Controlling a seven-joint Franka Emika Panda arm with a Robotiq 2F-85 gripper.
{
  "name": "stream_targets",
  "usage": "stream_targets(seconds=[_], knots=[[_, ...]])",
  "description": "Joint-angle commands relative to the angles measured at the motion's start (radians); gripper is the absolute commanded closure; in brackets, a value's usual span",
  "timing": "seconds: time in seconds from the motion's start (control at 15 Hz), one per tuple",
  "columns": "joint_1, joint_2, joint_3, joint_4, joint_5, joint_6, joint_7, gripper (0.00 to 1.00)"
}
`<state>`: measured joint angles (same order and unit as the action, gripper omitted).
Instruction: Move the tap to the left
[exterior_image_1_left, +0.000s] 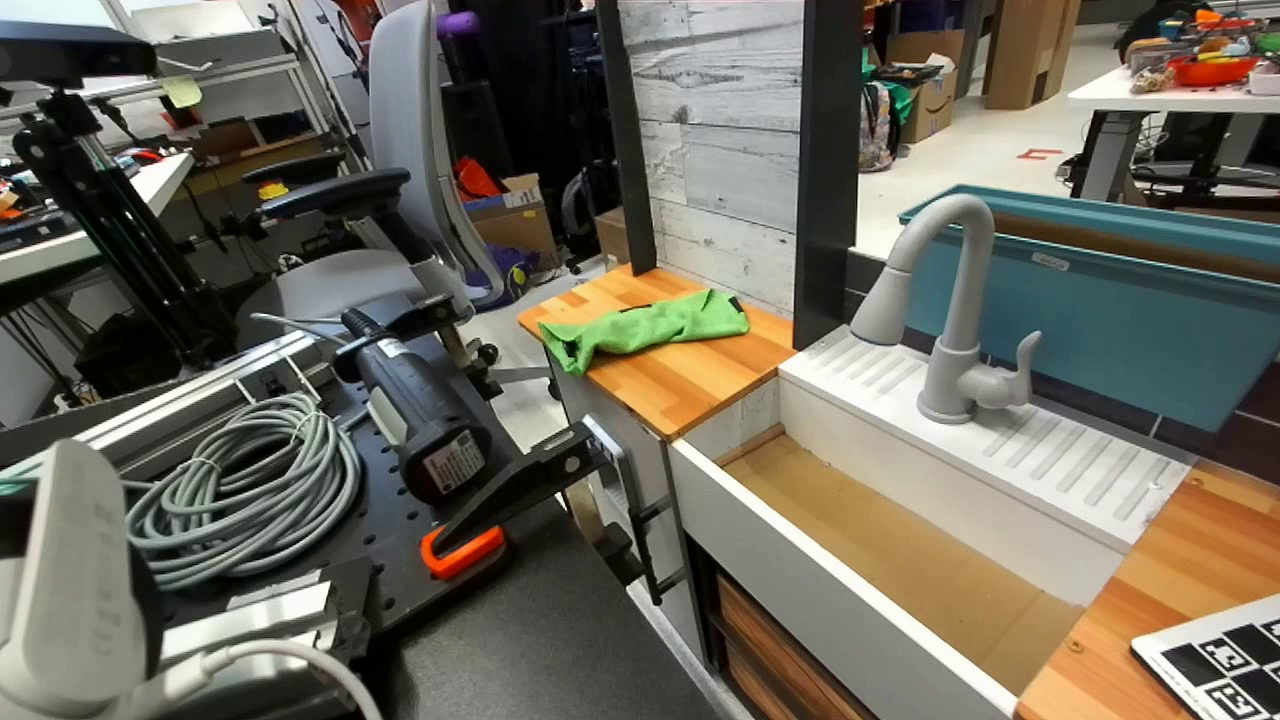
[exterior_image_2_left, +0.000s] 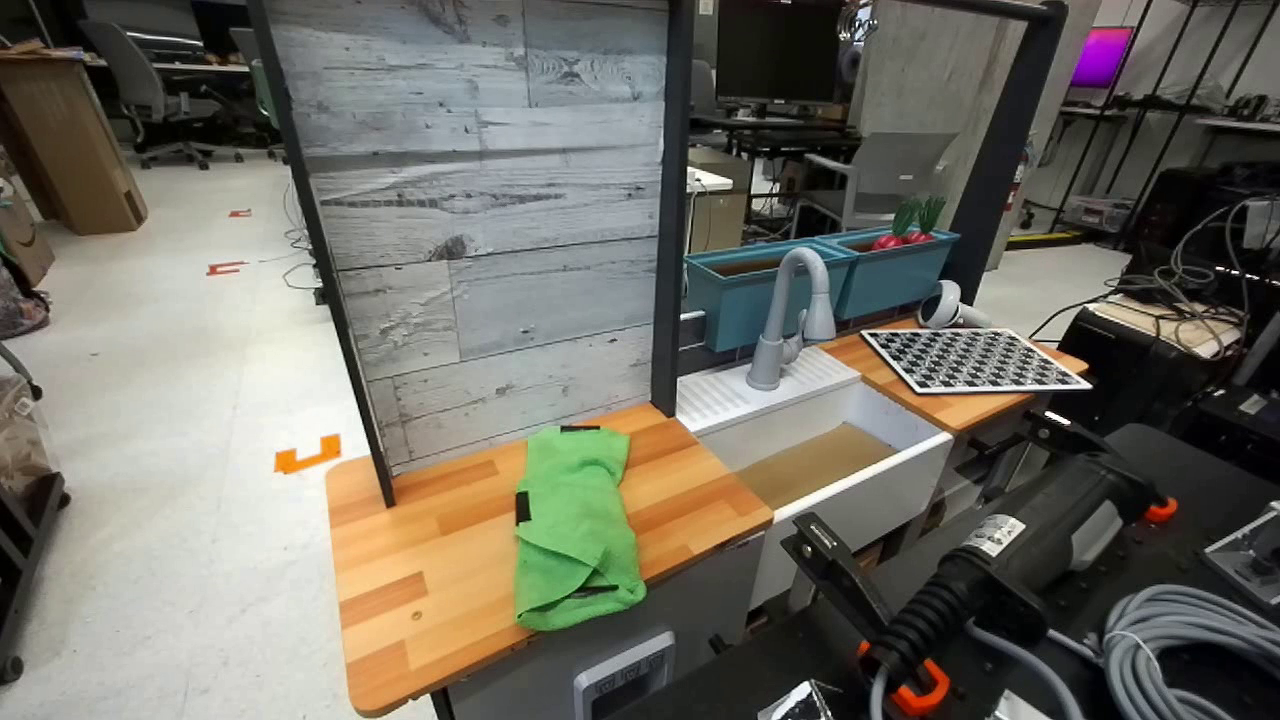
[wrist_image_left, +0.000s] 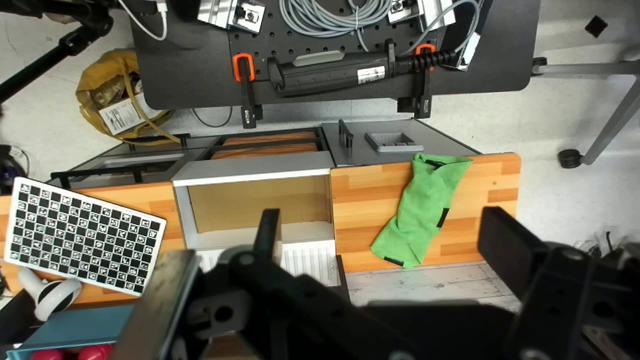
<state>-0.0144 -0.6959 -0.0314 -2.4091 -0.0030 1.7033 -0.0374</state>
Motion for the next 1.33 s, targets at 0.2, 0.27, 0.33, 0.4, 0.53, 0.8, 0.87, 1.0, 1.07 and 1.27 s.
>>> stream_targets(seconds=[0.2, 0.27, 0.33, 0.4, 0.53, 0.8, 0.87, 1.0, 1.07, 1.27], knots=[[-0.003, 0.006, -0.004, 0.000, 0.003, 0.016, 0.001, 0.00], [-0.006, 0.013, -0.012, -0.005, 0.012, 0.054, 0.005, 0.00], [-0.008, 0.026, -0.017, -0.002, 0.019, 0.076, 0.011, 0.00], [-0.011, 0.042, -0.026, -0.001, 0.032, 0.122, 0.019, 0.00], [-0.021, 0.095, -0.048, 0.013, 0.059, 0.207, 0.038, 0.00], [-0.026, 0.276, -0.117, 0.040, 0.143, 0.384, 0.018, 0.00], [-0.025, 0.330, -0.133, 0.041, 0.181, 0.450, 0.012, 0.00], [-0.018, 0.447, -0.156, 0.061, 0.254, 0.538, -0.010, 0.00], [-0.019, 0.518, -0.160, 0.070, 0.287, 0.609, -0.017, 0.00], [-0.034, 0.708, -0.151, 0.123, 0.340, 0.728, -0.008, 0.00]])
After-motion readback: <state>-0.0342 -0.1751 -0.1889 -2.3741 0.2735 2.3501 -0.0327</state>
